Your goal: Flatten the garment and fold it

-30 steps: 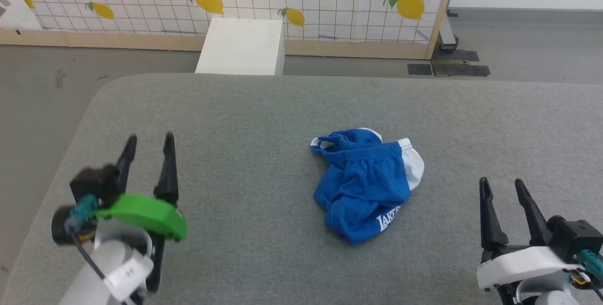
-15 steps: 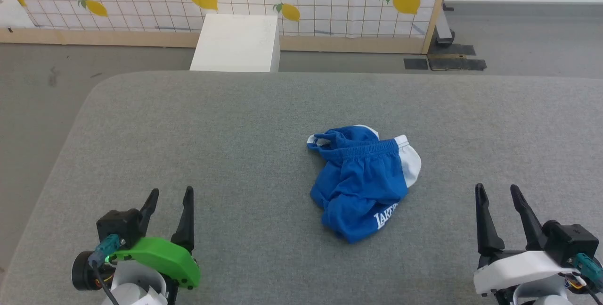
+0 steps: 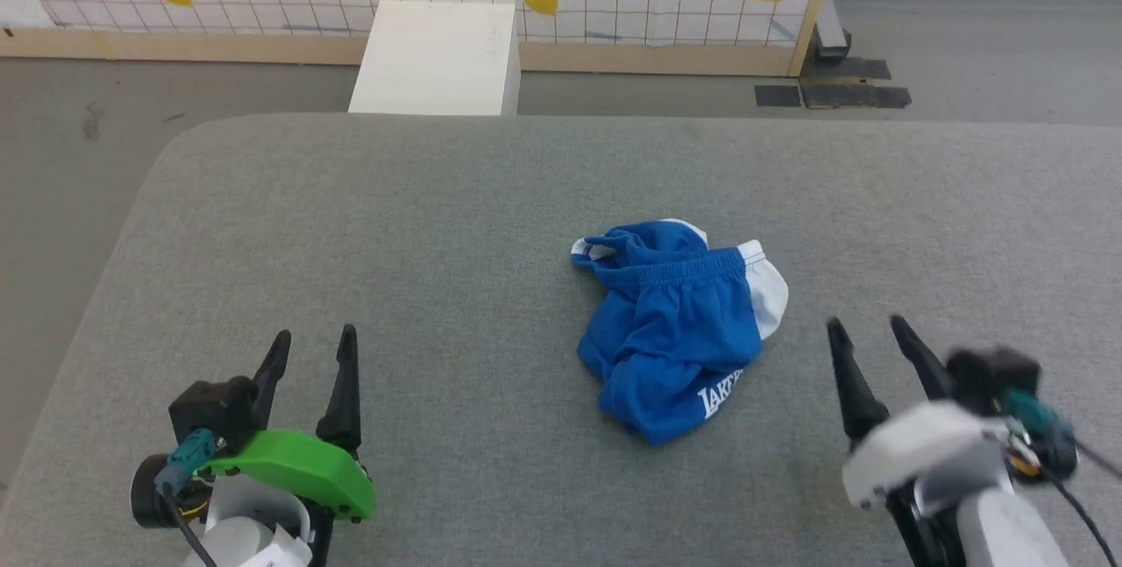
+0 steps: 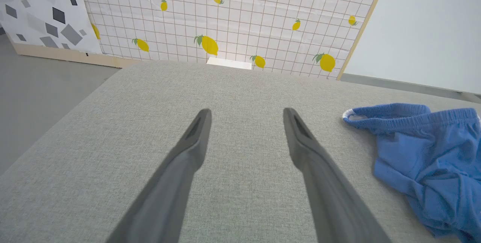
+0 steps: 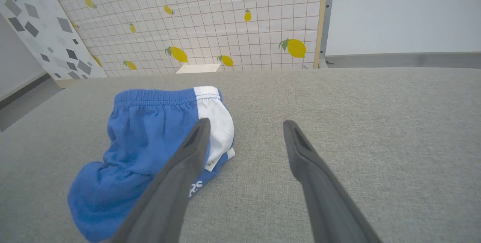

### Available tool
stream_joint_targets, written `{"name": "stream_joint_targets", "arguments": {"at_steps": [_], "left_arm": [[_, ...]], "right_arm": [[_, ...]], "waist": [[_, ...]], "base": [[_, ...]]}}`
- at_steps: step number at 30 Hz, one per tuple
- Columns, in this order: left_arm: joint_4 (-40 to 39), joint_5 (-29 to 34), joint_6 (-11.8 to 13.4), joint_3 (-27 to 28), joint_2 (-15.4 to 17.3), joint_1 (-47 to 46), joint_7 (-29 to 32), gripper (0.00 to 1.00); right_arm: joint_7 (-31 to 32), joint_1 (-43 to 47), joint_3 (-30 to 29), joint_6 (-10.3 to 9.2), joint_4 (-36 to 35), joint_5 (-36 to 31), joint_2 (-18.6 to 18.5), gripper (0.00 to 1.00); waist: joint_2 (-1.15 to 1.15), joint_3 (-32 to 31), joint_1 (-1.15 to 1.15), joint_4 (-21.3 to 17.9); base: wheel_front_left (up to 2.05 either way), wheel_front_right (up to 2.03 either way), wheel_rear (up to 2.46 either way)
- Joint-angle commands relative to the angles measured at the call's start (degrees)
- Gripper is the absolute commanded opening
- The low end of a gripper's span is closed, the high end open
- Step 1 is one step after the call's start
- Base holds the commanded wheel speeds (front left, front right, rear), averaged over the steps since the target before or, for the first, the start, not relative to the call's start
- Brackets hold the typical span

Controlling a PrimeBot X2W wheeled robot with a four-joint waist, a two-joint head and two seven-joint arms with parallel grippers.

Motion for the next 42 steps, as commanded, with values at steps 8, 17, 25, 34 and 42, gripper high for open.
{"name": "stream_joint_targets", "arguments": {"at_steps": [8, 17, 25, 34, 42], "left_arm": [[-1.39, 0.1, 0.21, -0.34, -1.06, -0.38, -0.5, 1.0], [-0.11, -0.23, -0.91, -0.75, -2.65, -2.86, -0.9, 1.0], [1.47, -0.37, -1.97, -0.5, -3.52, -4.5, -1.28, 1.0], [3.02, -0.19, -2.82, -0.41, -3.91, -4.63, -1.51, 1.0], [3.44, -0.4, -3.53, -0.97, -3.87, -4.01, -1.38, 1.0]], "right_arm": [[19.81, -13.42, 4.0, -0.09, 3.93, -2.89, -1.71, 1.0], [36.16, -19.25, 4.95, -0.09, 8.27, -4.08, -4.42, 1.0], [38.82, -18.72, 6.43, -0.09, 8.45, -2.85, -5.31, 0.46], [34.24, -17.97, 5.43, -0.09, 4.88, -0.4, -6.04, 0.0], [33.45, -10.03, -4.91, -0.09, -4.05, 0.66, -4.06, 0.0]], "waist": [[0.0, 3.47, 0.0, 2.74], [0.0, 8.02, 0.0, 7.37], [0.0, 10.32, 0.0, 9.44], [0.0, 7.91, 0.0, 7.79], [0.0, 4.5, 0.0, 4.71]], "base": [[0.0, 0.0, 0.0], [0.0, 0.0, 0.0], [0.0, 0.0, 0.0], [0.0, 0.0, 0.0], [0.0, 0.0, 0.0]]}}
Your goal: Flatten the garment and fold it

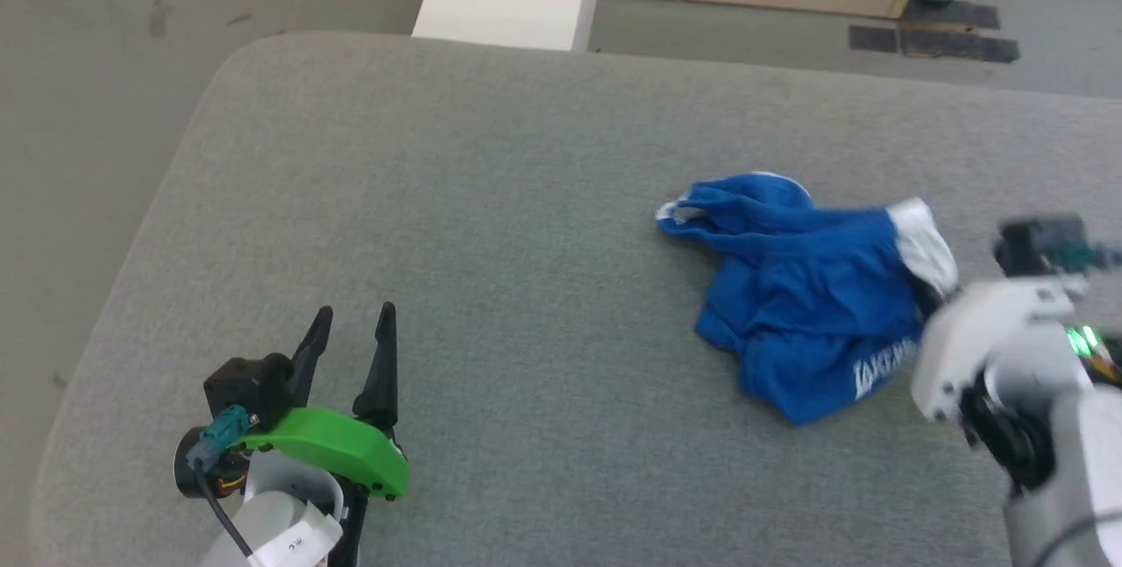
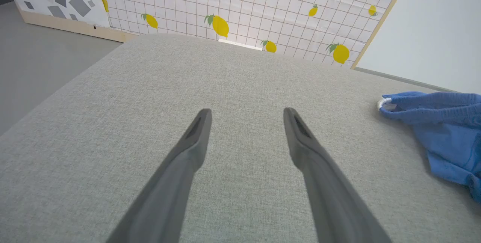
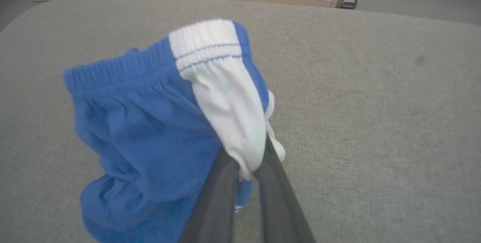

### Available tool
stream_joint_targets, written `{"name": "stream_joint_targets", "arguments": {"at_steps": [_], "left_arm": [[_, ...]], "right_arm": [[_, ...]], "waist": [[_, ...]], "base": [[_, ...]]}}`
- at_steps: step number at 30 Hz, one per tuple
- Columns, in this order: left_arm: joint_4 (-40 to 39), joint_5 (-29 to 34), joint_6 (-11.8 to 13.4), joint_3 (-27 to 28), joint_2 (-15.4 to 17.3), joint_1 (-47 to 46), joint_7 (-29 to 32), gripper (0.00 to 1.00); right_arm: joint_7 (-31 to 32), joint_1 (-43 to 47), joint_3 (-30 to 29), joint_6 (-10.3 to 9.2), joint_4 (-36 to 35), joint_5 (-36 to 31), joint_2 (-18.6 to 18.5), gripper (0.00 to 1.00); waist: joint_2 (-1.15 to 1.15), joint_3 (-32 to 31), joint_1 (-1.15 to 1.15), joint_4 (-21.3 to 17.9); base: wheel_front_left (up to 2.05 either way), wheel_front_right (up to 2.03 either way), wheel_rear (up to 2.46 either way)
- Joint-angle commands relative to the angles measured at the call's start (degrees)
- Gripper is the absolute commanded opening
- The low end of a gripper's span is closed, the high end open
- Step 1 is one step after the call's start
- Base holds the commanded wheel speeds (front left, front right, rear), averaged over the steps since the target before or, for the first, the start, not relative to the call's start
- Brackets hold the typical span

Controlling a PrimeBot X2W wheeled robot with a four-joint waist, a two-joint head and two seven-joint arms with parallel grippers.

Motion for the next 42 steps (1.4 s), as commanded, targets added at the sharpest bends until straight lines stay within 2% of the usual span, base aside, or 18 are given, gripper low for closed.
{"name": "stream_joint_targets", "arguments": {"at_steps": [1, 5, 10, 11, 12, 17, 19, 23, 30, 37, 42], "left_arm": [[0.24, -0.37, -0.48, -0.11, -0.17, -0.23, -0.16, 1.0], [0.41, -0.58, -0.72, -0.52, -0.33, -0.19, 0.02, 1.0], [0.37, -0.81, -0.87, -0.67, -0.16, -0.39, 0.26, 1.0], [0.37, -0.87, -0.84, -0.65, -0.07, -0.42, 0.32, 1.0], [0.36, -0.92, -0.81, -0.62, 0.01, -0.42, 0.37, 1.0], [0.42, -1.08, -0.73, -0.71, 0.39, -0.29, 0.69, 1.0], [0.39, -1.2, -0.66, -0.74, 0.45, -0.15, 0.79, 1.0], [0.22, -1.53, -0.48, -0.77, 0.42, 0.31, 0.83, 1.0], [-0.41, -2.07, -0.63, -1.24, 0.17, 0.31, 1.38, 1.0], [-0.87, -2.63, -3.51, -5.26, -2.62, -6.57, 6.97, 1.0], [1.1, -3.3, -8.57, -12.57, -7.37, -15.7, 17.21, 1.0]], "right_arm": [[0.83, 3.66, -1.65, -0.09, -1.35, 0.05, 0.9, 0.0], [3.89, 12.07, -4.72, -0.09, -4.15, 1.14, 3.11, 0.0], [5.03, 17.1, -4.3, -0.09, -5.72, 4.42, 4.25, 0.0], [4.01, 17.1, -4.06, -0.09, -6.27, 5.24, 4.32, 0.47], [2.9, 16.86, -4.06, -0.09, -6.62, 6.62, 4.35, 1.0], [-6.01, 14.75, -6.24, -0.09, -7.91, 12.16, 4.39, 1.0], [-8.66, 14.56, -7.91, -0.09, -8.33, 12.43, 4.4, 1.0], [-11.31, 14.91, -10.88, -0.09, -8.36, 12.18, 4.4, 1.0], [-11.94, 14.99, -11.99, -0.09, -7.91, 11.78, 4.4, 1.0], [-11.78, 13.7, -11.87, -0.09, -8.15, 11.35, 4.41, 1.0], [-11.77, 12.77, -11.39, -0.09, -7.82, 11.11, 4.41, 1.0]], "waist": [[0.0, -1.7, 0.0, -1.85], [0.0, -2.12, 0.0, -2.83], [0.0, -2.05, 0.0, -3.81], [0.0, -2.08, 0.0, -4.02], [0.0, -2.13, 0.0, -4.19], [0.0, -3.06, 0.0, -4.67], [0.0, -3.51, 0.0, -4.68], [0.0, -4.13, 0.0, -4.7], [0.0, -4.29, 0.0, -5.69], [0.0, -2.7, 0.0, -7.65], [0.0, -0.71, 0.0, -9.91]], "base": [[0.0, 0.0, 0.0], [0.0, 0.0, 0.0], [0.0, 0.0, 0.0], [0.0, 0.0, 0.0], [0.0, 0.0, 0.0], [0.0, 0.0, 0.0], [0.0, 0.0, 0.0], [0.0, 0.0, 0.0], [0.0, 0.0, 0.0], [0.0, 0.0, 0.0], [0.0, 0.0, 0.0]]}}
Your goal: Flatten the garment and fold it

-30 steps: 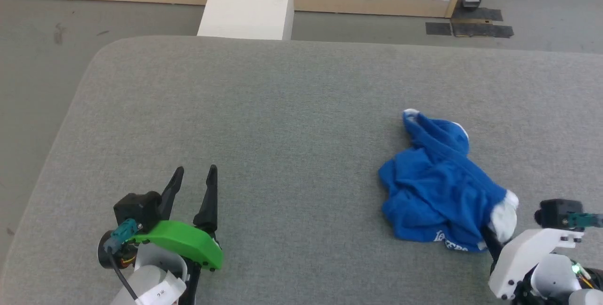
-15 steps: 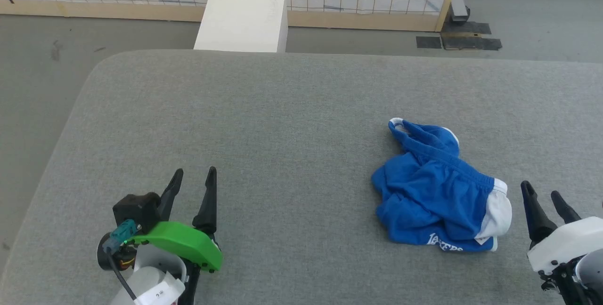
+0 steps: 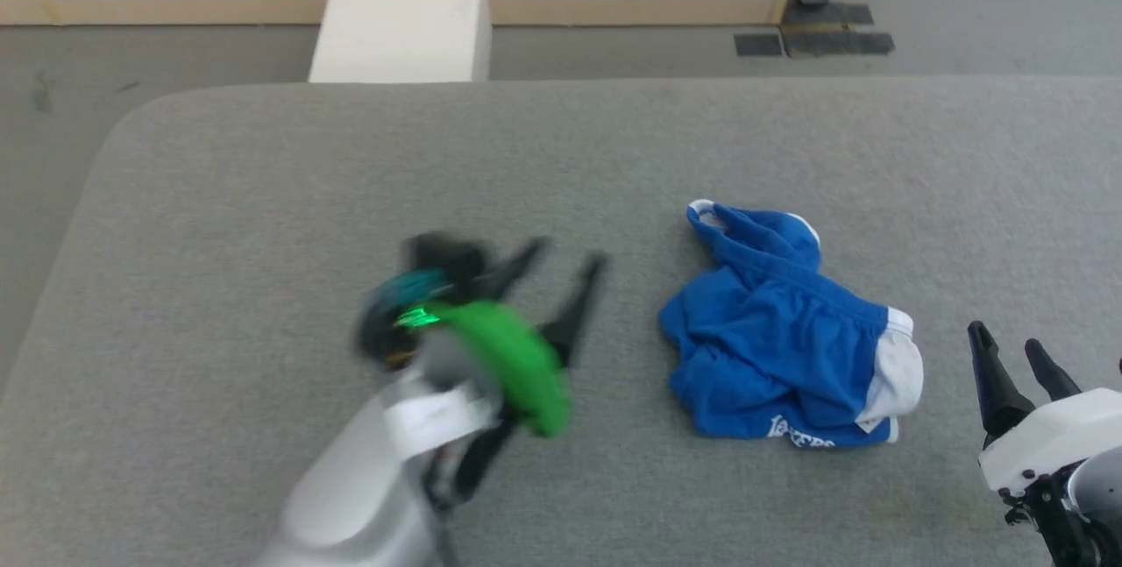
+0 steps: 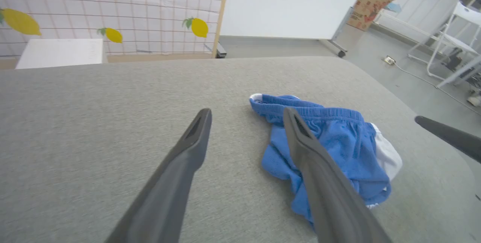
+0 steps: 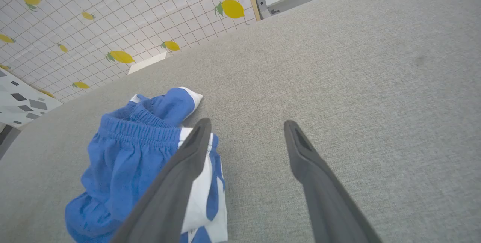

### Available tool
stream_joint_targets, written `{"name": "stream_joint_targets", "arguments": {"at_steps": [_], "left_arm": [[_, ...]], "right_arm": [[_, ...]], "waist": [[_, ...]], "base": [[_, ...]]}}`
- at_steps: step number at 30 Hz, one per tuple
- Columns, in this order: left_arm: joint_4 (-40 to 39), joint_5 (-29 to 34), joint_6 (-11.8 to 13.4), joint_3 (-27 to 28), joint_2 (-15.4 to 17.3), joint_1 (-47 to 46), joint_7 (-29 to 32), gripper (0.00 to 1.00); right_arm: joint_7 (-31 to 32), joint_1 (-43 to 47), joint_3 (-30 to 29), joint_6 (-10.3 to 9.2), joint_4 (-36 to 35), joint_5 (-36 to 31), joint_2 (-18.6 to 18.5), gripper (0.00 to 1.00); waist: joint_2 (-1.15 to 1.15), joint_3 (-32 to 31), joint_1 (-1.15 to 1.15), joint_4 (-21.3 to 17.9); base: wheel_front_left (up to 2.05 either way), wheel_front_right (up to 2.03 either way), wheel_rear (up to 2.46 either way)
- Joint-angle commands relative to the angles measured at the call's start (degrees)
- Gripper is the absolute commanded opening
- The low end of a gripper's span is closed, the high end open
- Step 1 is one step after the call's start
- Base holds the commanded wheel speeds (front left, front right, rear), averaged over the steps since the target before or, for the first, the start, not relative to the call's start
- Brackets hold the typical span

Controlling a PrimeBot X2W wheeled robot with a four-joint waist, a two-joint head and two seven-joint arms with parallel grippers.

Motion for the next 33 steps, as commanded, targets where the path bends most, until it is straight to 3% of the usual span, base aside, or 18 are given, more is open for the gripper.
{"name": "stream_joint_targets", "arguments": {"at_steps": [1, 4, 10, 17, 18, 19, 20, 27, 33], "left_arm": [[1.04, -0.29, -1.24, -1.82, -1.21, -2.33, 2.65, 1.0], [3.81, -1.33, -2.79, -5.94, -3.46, -5.83, 9.94, 1.0], [8.36, -2.17, -3.44, -11.55, -4.35, -9.7, 22.95, 1.0], [11.61, -1.17, -2.83, -14.01, -3.74, -10.6, 27.66, 1.0], [12.02, -1.37, -2.83, -14.08, -3.8, -10.47, 27.84, 0.69], [12.25, -1.66, -2.87, -14.0, -3.89, -10.36, 27.74, 0.26], [12.28, -1.87, -2.91, -13.84, -3.99, -10.32, 27.38, 0.0], [9.98, -4.82, -3.09, -10.73, -3.71, -9.86, 24.08, 0.0], [3.52, -7.2, -0.18, -4.99, -0.43, -7.73, 20.27, 0.0]], "right_arm": [[-0.26, -1.08, 0.11, -0.09, 0.22, -0.14, 0.04, 1.0], [-0.62, -1.44, 0.45, -0.09, 0.85, -0.02, 0.04, 1.0], [-1.73, -2.07, 1.0, -0.09, 1.67, 0.28, 0.04, 1.0], [-2.7, -2.23, 1.25, -0.09, 2.11, 0.71, 0.04, 1.0], [-2.81, -2.26, 1.22, -0.09, 2.2, 0.74, 0.04, 1.0], [-2.9, -2.25, 1.22, -0.09, 2.3, 0.71, 0.04, 1.0], [-2.94, -2.23, 1.22, -0.09, 2.36, 0.68, 0.04, 1.0], [-2.72, -2.22, 1.71, -0.09, 2.59, 0.06, 0.04, 1.0], [-1.78, -1.69, 2.33, -0.09, 2.29, -0.99, 0.04, 1.0]], "waist": [[0.0, 1.53, 0.0, -1.78], [0.0, 2.52, 0.0, -3.54], [0.0, 4.49, 0.0, -6.61], [0.0, 5.99, 0.0, -8.03], [0.0, 6.08, 0.0, -8.04], [0.0, 6.12, 0.0, -7.97], [0.0, 6.16, 0.0, -7.82], [0.0, 4.78, 0.0, -5.23], [0.0, 2.16, 0.0, -1.42]], "base": [[0.0, 0.0, 0.0], [0.0, 0.0, 0.0], [0.0, 0.0, 0.0], [0.0, 0.0, 0.0], [0.0, 0.0, 0.0], [0.0, 0.0, 0.0], [0.0, 0.0, 0.0], [0.0, 0.0, 0.0], [0.0, 0.0, 0.0]]}}
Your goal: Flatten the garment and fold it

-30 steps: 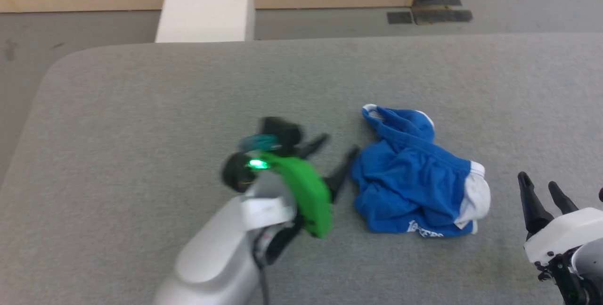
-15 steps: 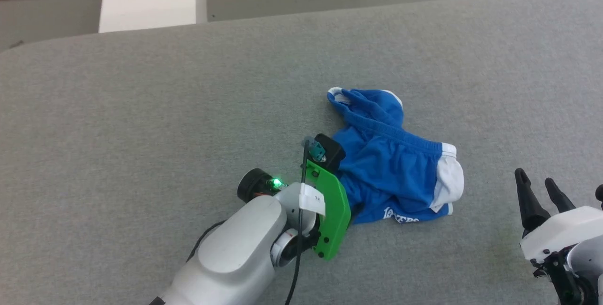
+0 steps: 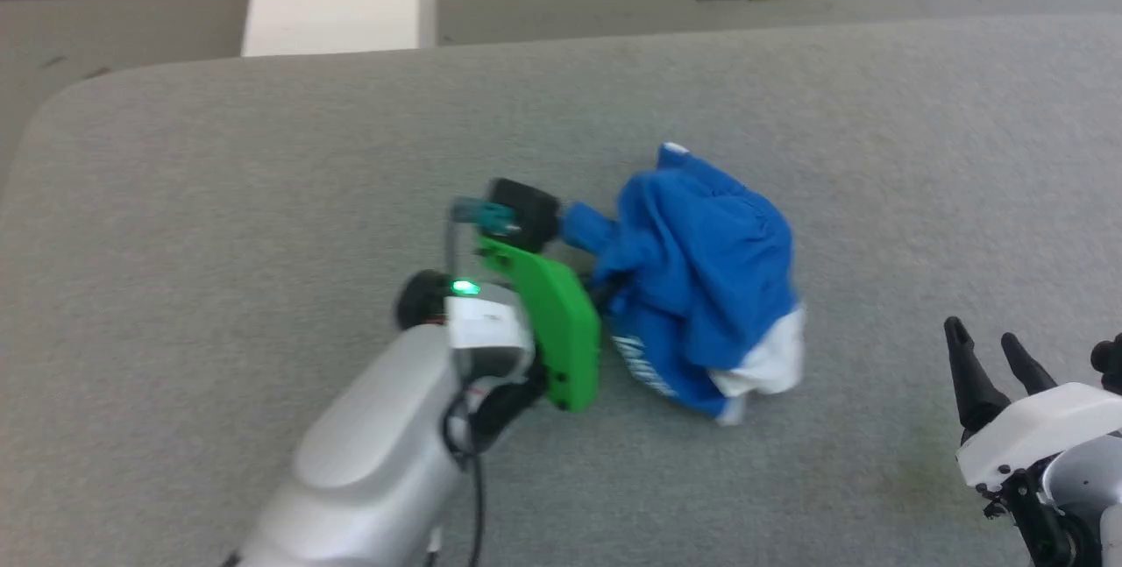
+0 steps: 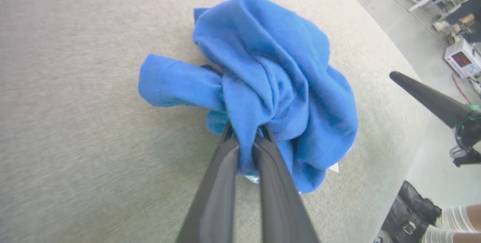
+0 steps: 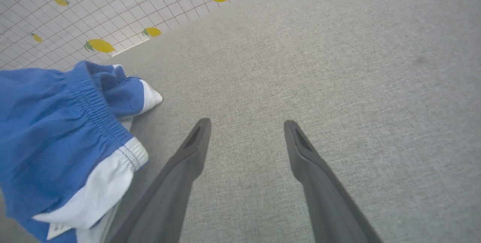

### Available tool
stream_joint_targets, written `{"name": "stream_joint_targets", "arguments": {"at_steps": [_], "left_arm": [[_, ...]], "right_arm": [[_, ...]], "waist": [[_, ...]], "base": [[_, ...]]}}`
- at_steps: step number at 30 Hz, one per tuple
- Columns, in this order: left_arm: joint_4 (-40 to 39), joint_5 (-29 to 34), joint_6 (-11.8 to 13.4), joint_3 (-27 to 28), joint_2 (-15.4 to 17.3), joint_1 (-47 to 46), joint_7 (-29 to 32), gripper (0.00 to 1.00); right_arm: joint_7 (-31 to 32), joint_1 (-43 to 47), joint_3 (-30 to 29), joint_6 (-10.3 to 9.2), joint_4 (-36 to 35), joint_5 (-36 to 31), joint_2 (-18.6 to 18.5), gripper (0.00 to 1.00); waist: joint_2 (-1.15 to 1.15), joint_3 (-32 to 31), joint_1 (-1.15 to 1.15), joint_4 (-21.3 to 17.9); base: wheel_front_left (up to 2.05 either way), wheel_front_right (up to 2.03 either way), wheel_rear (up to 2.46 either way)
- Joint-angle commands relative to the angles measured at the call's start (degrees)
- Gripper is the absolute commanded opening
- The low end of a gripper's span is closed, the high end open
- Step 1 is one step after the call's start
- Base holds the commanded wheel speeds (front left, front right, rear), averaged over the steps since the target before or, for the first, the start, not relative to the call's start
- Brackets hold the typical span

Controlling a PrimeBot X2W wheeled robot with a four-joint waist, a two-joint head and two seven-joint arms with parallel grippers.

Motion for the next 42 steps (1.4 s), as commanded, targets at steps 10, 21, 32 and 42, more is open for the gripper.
{"name": "stream_joint_targets", "arguments": {"at_steps": [10, 21, 32, 42], "left_arm": [[-8.18, -4.53, 9.77, 5.87, 9.76, 14.88, 3.8, 0.0], [-14.26, -10.96, 6.67, 15.35, 8.28, 20.39, -8.46, 1.0], [-13.26, 5.35, 7.65, 21.13, 10.97, 23.61, -35.6, 1.0], [-13.66, 11.97, 7.66, 24.75, 6.81, 24.46, -37.55, 1.0]], "right_arm": [[1.41, 0.39, 2.05, -0.09, -0.62, -0.66, 0.05, 1.0], [2.05, -0.5, 3.93, -0.09, -0.92, -1.61, 0.05, 1.0], [9.79, -3.96, 15.2, -0.09, -2.01, -7.32, -0.23, 1.0], [23.58, -11.2, 25.55, -0.09, 1.94, -12.96, -4.78, 1.0]], "waist": [[0.0, -4.68, 0.0, 8.1], [0.0, -4.72, 0.0, 10.48], [0.0, -3.68, 0.0, 11.02], [0.0, -0.25, 0.0, 12.51]], "base": [[0.0, 0.0, 0.0], [0.0, 0.0, 0.0], [0.0, 0.0, 0.0], [0.0, 0.0, 0.0]]}}
